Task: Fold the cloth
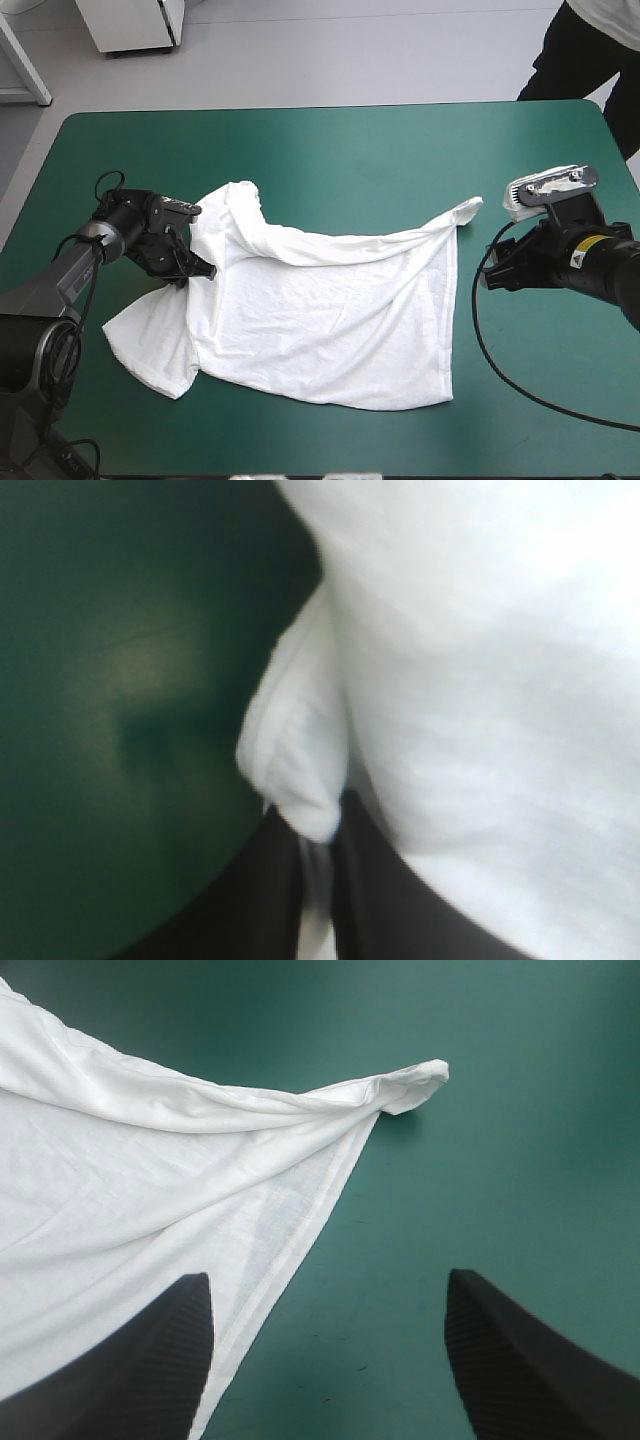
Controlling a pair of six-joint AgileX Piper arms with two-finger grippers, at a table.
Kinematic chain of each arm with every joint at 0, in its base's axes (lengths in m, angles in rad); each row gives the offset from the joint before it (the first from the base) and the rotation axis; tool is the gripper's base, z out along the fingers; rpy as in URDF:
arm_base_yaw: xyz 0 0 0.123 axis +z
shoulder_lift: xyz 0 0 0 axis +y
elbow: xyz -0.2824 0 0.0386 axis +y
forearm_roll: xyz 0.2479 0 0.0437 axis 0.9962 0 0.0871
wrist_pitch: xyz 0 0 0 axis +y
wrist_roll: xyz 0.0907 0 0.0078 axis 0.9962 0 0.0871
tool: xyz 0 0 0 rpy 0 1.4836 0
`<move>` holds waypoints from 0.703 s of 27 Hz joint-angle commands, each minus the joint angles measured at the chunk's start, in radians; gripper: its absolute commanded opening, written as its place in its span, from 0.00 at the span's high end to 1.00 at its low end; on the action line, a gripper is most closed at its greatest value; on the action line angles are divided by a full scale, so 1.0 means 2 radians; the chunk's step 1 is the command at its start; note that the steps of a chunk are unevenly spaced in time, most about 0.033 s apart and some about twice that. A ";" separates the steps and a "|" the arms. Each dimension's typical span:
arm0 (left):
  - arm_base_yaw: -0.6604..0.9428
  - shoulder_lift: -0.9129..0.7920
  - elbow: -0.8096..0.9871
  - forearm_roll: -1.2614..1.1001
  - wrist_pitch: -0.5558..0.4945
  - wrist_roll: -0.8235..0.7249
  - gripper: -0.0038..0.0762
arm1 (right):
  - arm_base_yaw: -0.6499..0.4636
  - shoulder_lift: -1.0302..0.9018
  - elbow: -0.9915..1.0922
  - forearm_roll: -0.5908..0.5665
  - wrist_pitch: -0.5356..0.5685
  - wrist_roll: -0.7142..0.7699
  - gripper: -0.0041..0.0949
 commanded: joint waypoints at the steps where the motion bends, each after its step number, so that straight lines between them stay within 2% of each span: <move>1: 0.007 0.003 0.000 0.006 -0.022 -0.018 0.96 | 0.001 -0.003 -0.013 -0.006 -0.032 0.000 0.33; 11: 0.096 -0.008 -0.024 0.051 -0.011 -0.046 0.96 | 0.001 0.009 -0.014 0.003 -0.034 0.000 0.35; 16: 0.144 -0.008 -0.090 0.067 -0.012 -0.046 0.96 | 0.001 0.024 -0.015 0.020 -0.039 -0.002 0.35; 19: 0.188 0.003 -0.175 0.098 -0.013 -0.046 0.96 | 0.010 0.039 -0.015 0.030 -0.041 -0.004 0.35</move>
